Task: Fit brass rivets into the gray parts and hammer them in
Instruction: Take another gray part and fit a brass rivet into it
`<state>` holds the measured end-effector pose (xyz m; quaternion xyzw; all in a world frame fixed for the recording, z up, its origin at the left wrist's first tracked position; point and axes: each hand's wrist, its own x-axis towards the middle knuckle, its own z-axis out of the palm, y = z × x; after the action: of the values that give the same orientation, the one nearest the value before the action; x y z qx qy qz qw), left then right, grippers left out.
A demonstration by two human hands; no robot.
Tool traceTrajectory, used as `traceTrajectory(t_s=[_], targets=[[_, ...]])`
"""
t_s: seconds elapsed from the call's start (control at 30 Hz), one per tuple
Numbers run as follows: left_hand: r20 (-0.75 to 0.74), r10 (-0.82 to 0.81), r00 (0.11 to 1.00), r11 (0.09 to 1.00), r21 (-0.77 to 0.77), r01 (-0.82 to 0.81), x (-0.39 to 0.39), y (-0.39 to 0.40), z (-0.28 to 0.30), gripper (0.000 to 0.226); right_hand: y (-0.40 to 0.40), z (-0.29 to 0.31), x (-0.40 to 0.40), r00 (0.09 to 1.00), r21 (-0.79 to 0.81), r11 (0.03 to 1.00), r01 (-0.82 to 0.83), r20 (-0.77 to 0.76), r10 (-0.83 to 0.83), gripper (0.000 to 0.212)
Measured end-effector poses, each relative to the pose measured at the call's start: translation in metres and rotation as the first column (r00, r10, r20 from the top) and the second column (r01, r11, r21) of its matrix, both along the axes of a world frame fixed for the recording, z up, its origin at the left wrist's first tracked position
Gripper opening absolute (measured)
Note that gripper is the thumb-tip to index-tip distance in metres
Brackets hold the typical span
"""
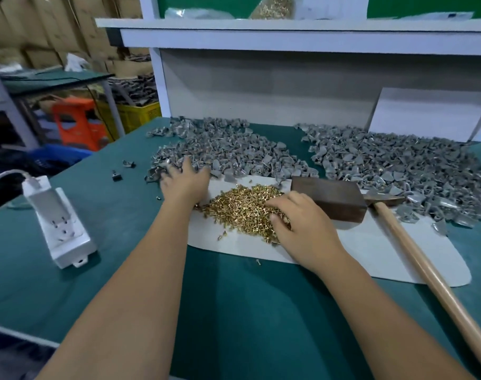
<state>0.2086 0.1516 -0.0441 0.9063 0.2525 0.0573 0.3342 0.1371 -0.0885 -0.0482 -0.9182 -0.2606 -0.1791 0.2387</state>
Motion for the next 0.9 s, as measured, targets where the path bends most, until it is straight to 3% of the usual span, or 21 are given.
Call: traceTrajectory(t_s=[0.07,0.13,0.23,0.3,0.37,0.43,0.47,0.53,0.6,0.67,0.8,0.87,0.9], targets=[[0.218,-0.173,0.96,0.952,-0.214,0.22,0.004,-0.005,0.004,0.059,-0.002,-0.001,0.001,1.0,0.005,1.0,0.008,-0.019,-0.008,0.029],[0.444,-0.199,0.874,0.877,-0.317,0.36,0.0,-0.005,0.008,0.052,-0.003,-0.001,0.001,0.999,0.027,0.999,0.02,-0.033,-0.019,0.028],[0.568,-0.083,0.819,0.912,-0.287,0.291,-0.007,0.013,0.009,0.047,-0.003,0.0,0.001,0.999,0.043,0.999,0.015,-0.036,-0.014,0.027],[0.468,0.038,0.883,0.987,-0.155,0.04,-0.008,0.033,0.004,0.047,-0.002,0.0,0.0,0.999,0.051,0.999,0.014,-0.033,-0.012,0.027],[0.242,0.2,0.949,0.98,-0.064,-0.19,-0.009,0.05,0.0,0.05,-0.003,0.0,-0.001,0.999,0.06,0.998,0.019,-0.038,-0.016,0.027],[0.031,0.23,0.973,0.972,-0.059,-0.228,-0.008,0.054,-0.004,0.055,-0.003,0.0,-0.001,0.999,0.059,0.998,0.022,-0.046,-0.019,0.027],[-0.001,0.172,0.985,0.984,-0.04,-0.172,-0.008,0.052,-0.008,0.057,-0.003,0.0,0.0,0.999,0.053,0.998,0.021,-0.051,-0.018,0.027],[0.079,-0.055,0.995,0.997,-0.058,0.06,-0.005,0.042,-0.013,0.059,-0.003,0.0,0.0,0.998,0.041,0.999,0.016,-0.063,-0.013,0.028],[0.204,-0.261,0.944,0.944,-0.152,0.294,0.0,0.029,-0.012,0.06,-0.004,-0.001,0.0,0.998,0.037,0.999,0.011,-0.068,-0.008,0.028],[0.314,-0.31,0.897,0.896,-0.22,0.386,0.003,0.018,-0.007,0.058,-0.004,-0.001,0.001,0.997,0.046,0.999,0.014,-0.072,-0.011,0.027],[0.511,-0.173,0.842,0.893,-0.28,0.353,0.0,0.011,0.004,0.046,-0.004,-0.001,0.002,0.997,0.061,0.998,0.026,-0.074,-0.022,0.026],[0.473,-0.068,0.879,0.973,-0.163,0.163,0.0,0.016,0.007,0.044,-0.004,-0.001,0.001,0.997,0.069,0.997,0.025,-0.071,-0.02,0.026],[0.369,-0.021,0.929,0.997,-0.065,0.048,0.001,0.02,0.007,0.046,-0.004,-0.001,0.001,0.997,0.072,0.997,0.023,-0.068,-0.018,0.026]])
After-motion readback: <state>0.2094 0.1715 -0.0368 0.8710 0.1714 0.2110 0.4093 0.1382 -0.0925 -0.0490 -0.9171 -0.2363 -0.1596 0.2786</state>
